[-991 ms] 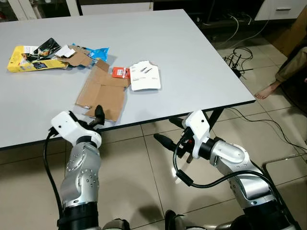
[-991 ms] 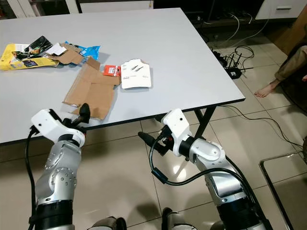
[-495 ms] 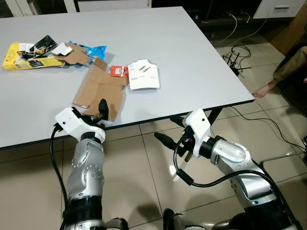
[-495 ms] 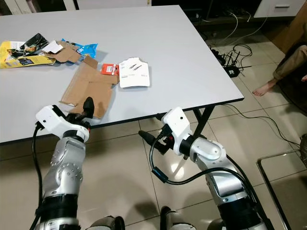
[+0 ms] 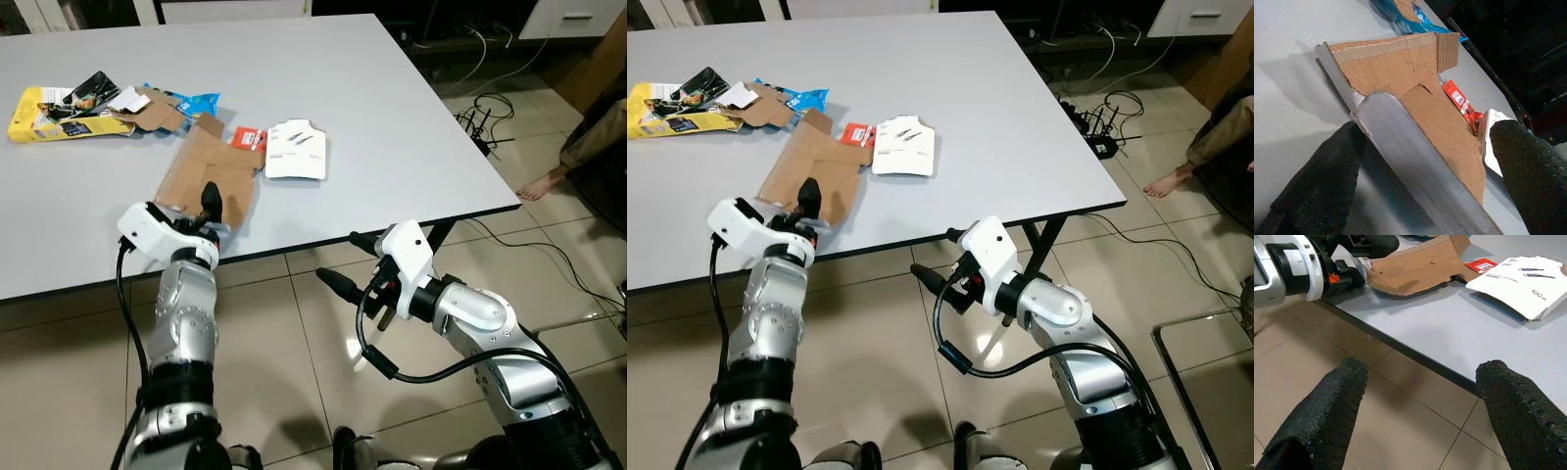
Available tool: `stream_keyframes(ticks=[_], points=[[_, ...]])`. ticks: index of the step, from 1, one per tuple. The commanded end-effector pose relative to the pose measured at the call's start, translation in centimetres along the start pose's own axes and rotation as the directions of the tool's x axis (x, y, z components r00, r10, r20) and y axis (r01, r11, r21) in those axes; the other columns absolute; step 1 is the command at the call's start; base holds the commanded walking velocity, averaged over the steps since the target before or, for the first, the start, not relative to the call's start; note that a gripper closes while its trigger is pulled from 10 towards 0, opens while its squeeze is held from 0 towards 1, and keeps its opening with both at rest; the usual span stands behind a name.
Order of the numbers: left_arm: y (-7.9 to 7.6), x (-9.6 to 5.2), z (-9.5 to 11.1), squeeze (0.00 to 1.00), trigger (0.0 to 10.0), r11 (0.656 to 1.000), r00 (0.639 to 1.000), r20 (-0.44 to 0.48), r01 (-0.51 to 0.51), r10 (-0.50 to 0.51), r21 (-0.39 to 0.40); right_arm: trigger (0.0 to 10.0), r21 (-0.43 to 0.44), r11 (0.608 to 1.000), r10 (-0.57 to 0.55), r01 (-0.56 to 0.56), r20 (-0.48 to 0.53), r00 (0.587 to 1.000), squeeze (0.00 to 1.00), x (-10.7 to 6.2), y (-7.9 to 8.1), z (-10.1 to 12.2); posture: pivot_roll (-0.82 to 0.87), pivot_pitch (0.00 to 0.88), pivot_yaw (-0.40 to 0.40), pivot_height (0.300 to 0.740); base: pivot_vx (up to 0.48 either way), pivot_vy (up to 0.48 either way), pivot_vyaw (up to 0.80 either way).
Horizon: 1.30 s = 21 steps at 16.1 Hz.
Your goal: Picking trash to rubbish bin
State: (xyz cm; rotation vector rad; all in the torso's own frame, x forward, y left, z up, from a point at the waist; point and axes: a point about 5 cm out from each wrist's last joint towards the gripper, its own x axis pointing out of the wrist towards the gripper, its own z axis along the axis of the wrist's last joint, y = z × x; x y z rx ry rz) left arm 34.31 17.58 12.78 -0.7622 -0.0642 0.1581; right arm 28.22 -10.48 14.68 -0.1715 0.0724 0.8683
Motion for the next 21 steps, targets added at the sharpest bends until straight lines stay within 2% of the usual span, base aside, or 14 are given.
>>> stream_keyframes(ticks=[1,7,21], points=[[1.75,-0.63,-2.02,0.00,0.0,0.997,0.993,-0.088,-0.076,0.074,-0.025,10.0,-0.006,1.000,-0.002,0.002,0.001,1.000,0.00,-0.48,-0.01,0.19,-0.19,0.190,-0.050,0.740,0.000,0.000,0.00],[2.60,-0.54,-2.17,0.00,0.0,0.994,0.991,-0.083,-0.104,0.101,-0.033,10.0,-0.007,1.000,-0.002,0.002,-0.003,1.000,0.00,-0.55,-0.01,0.11,-0.19,0.190,-0.050,0.740,0.000,0.000,0.00],[2.37,-0.25,-1.93,0.00,0.0,0.995,0.995,-0.055,-0.088,0.086,-0.037,10.0,-0.027,1.000,0.002,-0.002,0.002,1.000,0.00,-0.01,0.22,0.12,-0.19,0.188,-0.049,0.740,0.000,0.000,0.00]])
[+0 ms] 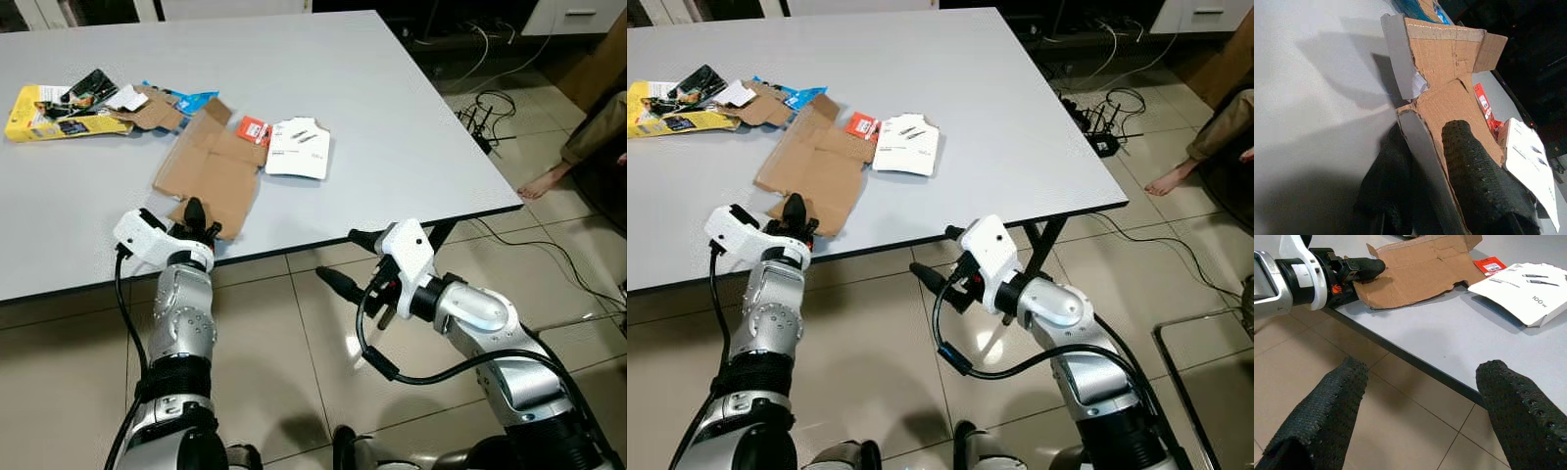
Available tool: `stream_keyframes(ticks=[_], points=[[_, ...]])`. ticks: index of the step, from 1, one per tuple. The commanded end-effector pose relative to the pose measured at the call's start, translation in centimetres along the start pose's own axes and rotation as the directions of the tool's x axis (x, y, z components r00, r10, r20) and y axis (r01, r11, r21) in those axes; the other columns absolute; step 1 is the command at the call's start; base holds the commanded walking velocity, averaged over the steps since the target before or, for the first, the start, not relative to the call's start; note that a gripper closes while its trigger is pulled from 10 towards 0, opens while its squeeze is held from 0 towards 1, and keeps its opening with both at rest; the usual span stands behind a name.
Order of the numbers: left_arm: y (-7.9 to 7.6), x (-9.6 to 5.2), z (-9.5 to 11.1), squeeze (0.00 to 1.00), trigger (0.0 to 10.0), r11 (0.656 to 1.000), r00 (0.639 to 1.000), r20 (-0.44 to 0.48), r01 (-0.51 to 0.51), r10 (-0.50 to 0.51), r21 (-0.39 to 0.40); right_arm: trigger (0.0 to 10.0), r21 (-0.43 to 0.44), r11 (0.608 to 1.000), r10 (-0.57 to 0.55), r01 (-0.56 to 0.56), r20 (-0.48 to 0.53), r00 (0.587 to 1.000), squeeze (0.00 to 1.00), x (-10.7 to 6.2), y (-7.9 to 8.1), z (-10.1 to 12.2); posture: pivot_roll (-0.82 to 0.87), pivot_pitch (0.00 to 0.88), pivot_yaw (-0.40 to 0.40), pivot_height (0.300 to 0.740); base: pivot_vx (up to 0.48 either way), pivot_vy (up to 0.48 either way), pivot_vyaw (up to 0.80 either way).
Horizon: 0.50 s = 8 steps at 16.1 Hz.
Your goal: Picking trash to rubbish bin
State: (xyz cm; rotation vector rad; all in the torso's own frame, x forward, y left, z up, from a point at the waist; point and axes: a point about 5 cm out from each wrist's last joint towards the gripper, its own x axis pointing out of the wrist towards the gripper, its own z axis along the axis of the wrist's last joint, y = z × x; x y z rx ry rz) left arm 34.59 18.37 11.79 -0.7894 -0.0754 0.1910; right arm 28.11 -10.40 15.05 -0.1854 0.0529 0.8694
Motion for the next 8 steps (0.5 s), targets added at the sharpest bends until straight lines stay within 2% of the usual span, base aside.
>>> stream_keyframes(ticks=[1,3,5,8], points=[[1.2,-0.7,-1.6,0.00,0.0,0.999,0.997,-0.063,-0.053,0.054,0.012,10.0,-0.007,1.000,0.000,0.000,-0.009,1.000,0.00,0.1,0.1,-0.2,-0.19,0.189,-0.050,0.740,0.000,0.000,0.00],[0.9,-0.9,-1.1,0.00,0.0,0.998,0.999,-0.038,-0.037,0.039,0.050,10.0,-0.004,1.000,-0.010,0.010,-0.006,1.000,0.00,0.1,-0.1,-0.2,-0.19,0.191,-0.046,0.740,0.000,0.000,0.00],[0.5,-1.1,-0.3,0.00,0.0,0.990,1.000,0.005,-0.016,0.015,0.142,10.0,0.030,0.998,-0.050,0.051,-0.005,0.999,0.00,0.2,-0.3,-0.3,-0.19,0.191,-0.046,0.740,0.000,0.000,0.00],[0.0,-1.4,0.9,0.00,0.0,0.973,0.998,0.065,0.006,-0.022,0.231,10.0,0.029,0.998,-0.064,0.064,-0.003,0.998,0.00,0.3,-0.5,-0.3,-0.18,0.188,-0.047,0.740,0.000,0.000,0.00]])
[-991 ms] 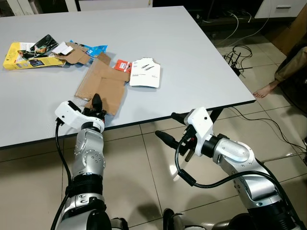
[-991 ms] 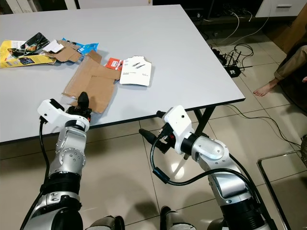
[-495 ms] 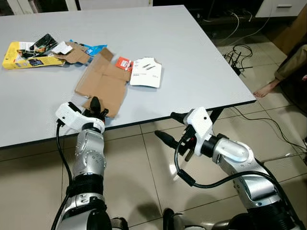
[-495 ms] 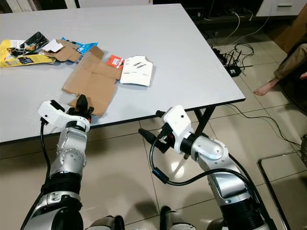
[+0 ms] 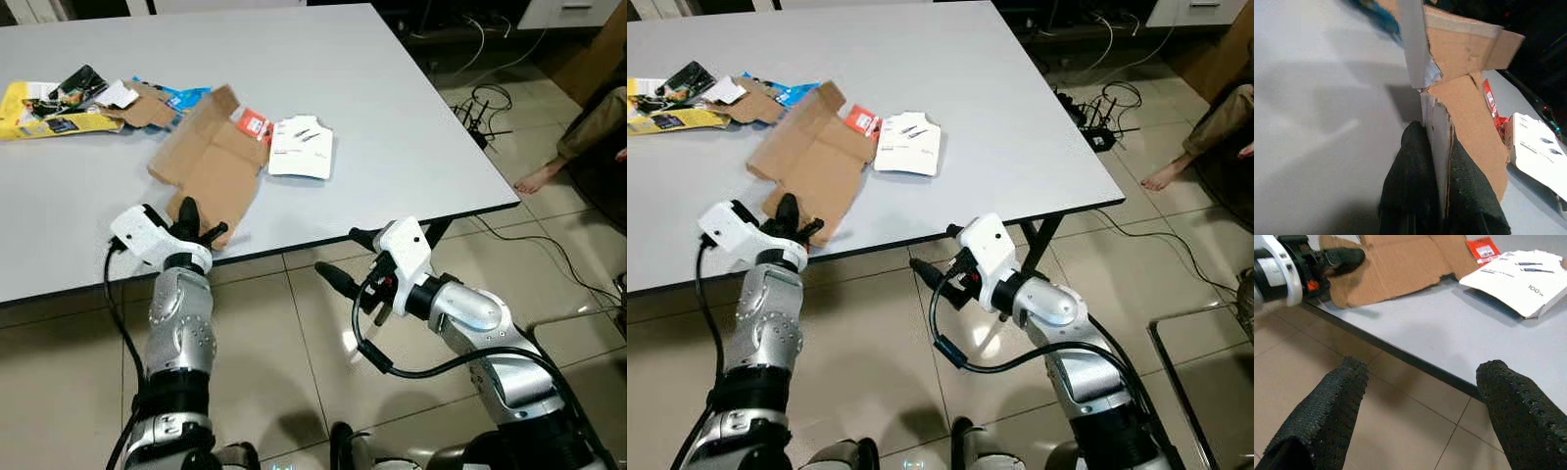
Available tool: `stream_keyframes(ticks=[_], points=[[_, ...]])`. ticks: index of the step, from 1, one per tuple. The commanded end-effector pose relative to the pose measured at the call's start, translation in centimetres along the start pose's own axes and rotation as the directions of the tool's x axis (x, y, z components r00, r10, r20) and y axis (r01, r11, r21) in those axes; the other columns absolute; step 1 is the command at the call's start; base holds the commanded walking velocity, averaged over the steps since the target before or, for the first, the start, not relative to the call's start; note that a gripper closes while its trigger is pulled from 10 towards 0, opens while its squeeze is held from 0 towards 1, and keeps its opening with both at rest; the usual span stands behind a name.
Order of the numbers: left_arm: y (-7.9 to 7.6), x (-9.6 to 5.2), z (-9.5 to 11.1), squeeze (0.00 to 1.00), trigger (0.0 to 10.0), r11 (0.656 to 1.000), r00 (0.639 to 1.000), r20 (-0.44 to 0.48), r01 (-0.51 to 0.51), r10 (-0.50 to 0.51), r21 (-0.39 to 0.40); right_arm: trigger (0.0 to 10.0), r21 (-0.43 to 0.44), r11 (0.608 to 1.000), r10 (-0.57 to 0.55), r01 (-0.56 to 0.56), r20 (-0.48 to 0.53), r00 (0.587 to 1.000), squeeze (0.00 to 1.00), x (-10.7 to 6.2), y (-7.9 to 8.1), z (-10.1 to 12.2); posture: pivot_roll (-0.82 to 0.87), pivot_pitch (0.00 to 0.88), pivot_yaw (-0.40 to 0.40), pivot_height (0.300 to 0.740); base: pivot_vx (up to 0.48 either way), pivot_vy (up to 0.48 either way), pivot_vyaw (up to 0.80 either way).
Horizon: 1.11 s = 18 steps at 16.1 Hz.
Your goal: Picking trash to rubbish bin
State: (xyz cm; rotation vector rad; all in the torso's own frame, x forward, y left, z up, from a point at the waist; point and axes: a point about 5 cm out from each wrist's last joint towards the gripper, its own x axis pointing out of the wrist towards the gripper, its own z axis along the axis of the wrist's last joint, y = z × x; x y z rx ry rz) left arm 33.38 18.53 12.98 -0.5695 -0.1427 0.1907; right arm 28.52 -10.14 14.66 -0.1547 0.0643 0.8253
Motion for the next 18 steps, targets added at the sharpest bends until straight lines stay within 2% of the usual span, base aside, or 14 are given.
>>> stream_keyframes(ticks=[1,2,5,8,10,11,12,13,15,18], points=[[0.6,-0.5,0.2,0.00,0.0,0.998,0.999,0.008,-0.035,0.035,0.058,10.0,-0.005,0.999,-0.035,0.035,0.001,0.999,0.00,-0.1,-0.6,0.1,-0.17,0.185,-0.045,0.740,0.000,0.000,0.00],[0.8,-0.7,0.5,0.00,0.0,0.996,0.999,0.018,-0.047,0.046,0.076,10.0,-0.003,0.999,-0.039,0.039,0.002,0.999,0.00,-0.1,-0.7,0.1,-0.17,0.185,-0.045,0.740,0.000,0.000,0.00],[1.4,-1.5,2.0,0.00,0.0,0.978,0.995,0.075,-0.075,0.062,0.195,10.0,0.006,0.999,-0.047,0.047,0.009,0.999,0.00,0.1,-0.6,0.0,-0.16,0.180,-0.040,0.740,0.000,0.000,0.00],[2.1,-3.3,3.8,0.00,0.0,0.928,0.991,0.127,-0.085,0.041,0.364,10.0,0.021,0.997,-0.076,0.076,0.029,0.997,0.00,0.5,-0.6,-0.1,-0.12,0.175,-0.028,0.740,0.000,0.000,0.00],[2.0,-4.4,4.2,0.00,0.0,0.907,0.991,0.128,-0.079,0.028,0.413,10.0,0.022,0.995,-0.102,0.101,0.037,0.994,0.00,0.6,-0.8,-0.1,-0.10,0.174,-0.023,0.740,0.000,0.000,0.00],[2.0,-4.9,4.4,0.00,1.0,0.897,0.992,0.127,-0.071,0.017,0.436,10.0,0.027,0.994,-0.110,0.109,0.038,0.993,0.00,0.7,-0.8,-0.2,-0.10,0.174,-0.022,0.740,0.000,0.000,0.00],[1.9,-5.9,4.6,0.00,6.8,0.878,0.992,0.123,-0.059,0.000,0.475,10.0,0.035,0.991,-0.134,0.132,0.039,0.990,0.00,0.7,-0.9,-0.3,-0.09,0.174,-0.021,0.740,0.000,0.000,0.00],[2.2,-6.6,4.5,0.00,10.0,0.865,0.993,0.114,-0.071,0.016,0.497,10.0,0.048,0.989,-0.144,0.142,0.036,0.989,0.00,0.8,-1.0,-0.5,-0.08,0.173,-0.021,0.740,0.000,0.000,-0.68],[2.4,-7.1,4.4,0.00,10.0,0.867,0.993,0.102,-0.109,0.067,0.487,10.0,0.053,0.988,-0.149,0.147,0.040,0.988,0.00,1.3,-1.0,-0.5,-0.07,0.171,-0.021,0.740,0.000,0.000,-0.80],[1.7,-6.8,4.5,0.00,10.0,0.886,0.994,0.091,-0.089,0.054,0.454,10.0,0.056,0.987,-0.156,0.153,0.046,0.987,0.00,1.5,-1.0,-0.5,-0.06,0.166,-0.021,0.740,0.000,0.000,-0.48]])
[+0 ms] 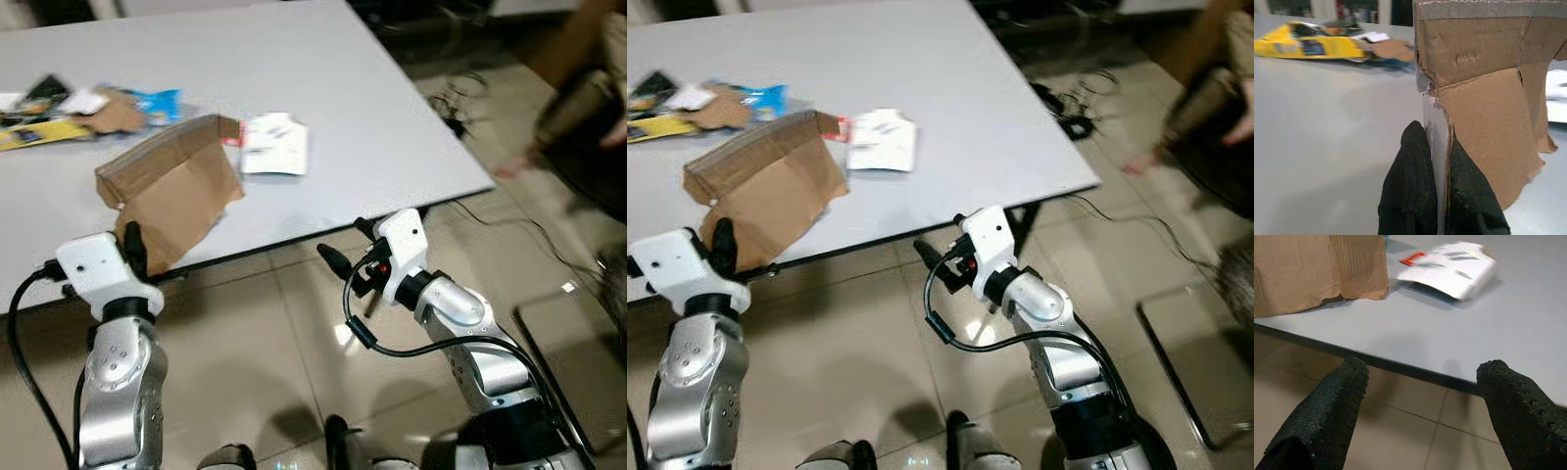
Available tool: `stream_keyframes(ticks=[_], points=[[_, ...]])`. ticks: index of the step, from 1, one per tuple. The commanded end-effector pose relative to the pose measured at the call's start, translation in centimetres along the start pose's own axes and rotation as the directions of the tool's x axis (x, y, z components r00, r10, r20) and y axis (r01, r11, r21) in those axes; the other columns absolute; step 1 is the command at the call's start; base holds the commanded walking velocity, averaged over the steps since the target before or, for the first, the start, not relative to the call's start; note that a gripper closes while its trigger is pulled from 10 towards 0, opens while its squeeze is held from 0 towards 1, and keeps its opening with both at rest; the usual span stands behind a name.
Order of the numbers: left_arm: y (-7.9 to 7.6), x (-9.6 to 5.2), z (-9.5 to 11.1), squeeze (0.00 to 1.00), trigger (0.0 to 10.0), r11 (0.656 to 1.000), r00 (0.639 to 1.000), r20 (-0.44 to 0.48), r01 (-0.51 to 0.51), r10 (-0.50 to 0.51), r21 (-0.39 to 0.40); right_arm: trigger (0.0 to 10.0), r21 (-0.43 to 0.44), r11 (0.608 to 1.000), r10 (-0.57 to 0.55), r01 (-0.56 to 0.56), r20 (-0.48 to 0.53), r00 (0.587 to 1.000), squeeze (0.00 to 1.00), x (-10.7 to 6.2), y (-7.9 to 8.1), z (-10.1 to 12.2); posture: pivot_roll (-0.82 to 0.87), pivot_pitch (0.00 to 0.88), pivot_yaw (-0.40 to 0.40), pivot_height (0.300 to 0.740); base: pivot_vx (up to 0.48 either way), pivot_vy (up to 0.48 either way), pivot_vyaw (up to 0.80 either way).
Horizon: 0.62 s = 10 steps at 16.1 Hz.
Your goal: Picking trash to rubbish bin
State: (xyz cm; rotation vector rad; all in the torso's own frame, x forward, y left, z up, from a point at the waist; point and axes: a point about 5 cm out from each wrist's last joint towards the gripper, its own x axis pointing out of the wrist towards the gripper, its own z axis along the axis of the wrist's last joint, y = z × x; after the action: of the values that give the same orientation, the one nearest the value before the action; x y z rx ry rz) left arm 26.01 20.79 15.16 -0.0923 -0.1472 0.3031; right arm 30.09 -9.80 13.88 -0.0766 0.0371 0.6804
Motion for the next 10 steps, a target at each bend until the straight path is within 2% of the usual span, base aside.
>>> stream_keyframes(ticks=[1,3,4,5,6,10], points=[[-0.06,-0.19,0.25,0.00,10.0,1.000,1.000,-0.003,0.005,-0.005,-0.010,10.0,-0.014,1.000,-0.013,0.014,0.008,1.000,0.00,0.14,-0.14,0.17,-0.06,0.165,-0.020,0.740,0.000,0.000,0.00],[0.17,-0.06,0.56,0.00,10.0,1.000,1.000,-0.003,-0.001,0.001,-0.010,10.0,-0.007,1.000,-0.024,0.024,0.011,1.000,0.00,0.08,-0.20,0.05,-0.06,0.165,-0.016,0.740,0.000,0.000,0.00],[0.19,-0.04,0.66,0.00,10.0,1.000,1.000,-0.003,-0.003,0.003,-0.007,10.0,0.000,1.000,-0.026,0.026,0.016,1.000,0.73,0.09,-0.22,0.03,-0.06,0.165,-0.016,0.740,0.000,0.000,0.00],[0.19,-0.04,0.66,0.00,10.0,1.000,1.000,-0.003,-0.003,0.003,-0.007,10.0,0.000,1.000,-0.026,0.026,0.016,1.000,0.73,0.09,-0.22,0.03,-0.06,0.165,-0.016,0.740,0.000,0.000,0.00],[0.22,-0.05,0.73,0.00,10.0,1.000,1.000,-0.005,-0.004,0.004,-0.003,10.0,0.001,1.000,-0.030,0.030,0.023,0.999,1.00,0.18,-0.24,0.08,-0.06,0.165,-0.014,0.740,0.000,0.000,0.00],[0.50,-0.04,0.90,0.00,10.0,1.000,1.000,-0.009,-0.015,0.015,-0.002,10.0,-0.002,0.999,-0.040,0.040,0.034,0.999,1.00,0.38,-0.26,0.14,-0.05,0.165,-0.014,0.740,0.000,0.000,0.00]])
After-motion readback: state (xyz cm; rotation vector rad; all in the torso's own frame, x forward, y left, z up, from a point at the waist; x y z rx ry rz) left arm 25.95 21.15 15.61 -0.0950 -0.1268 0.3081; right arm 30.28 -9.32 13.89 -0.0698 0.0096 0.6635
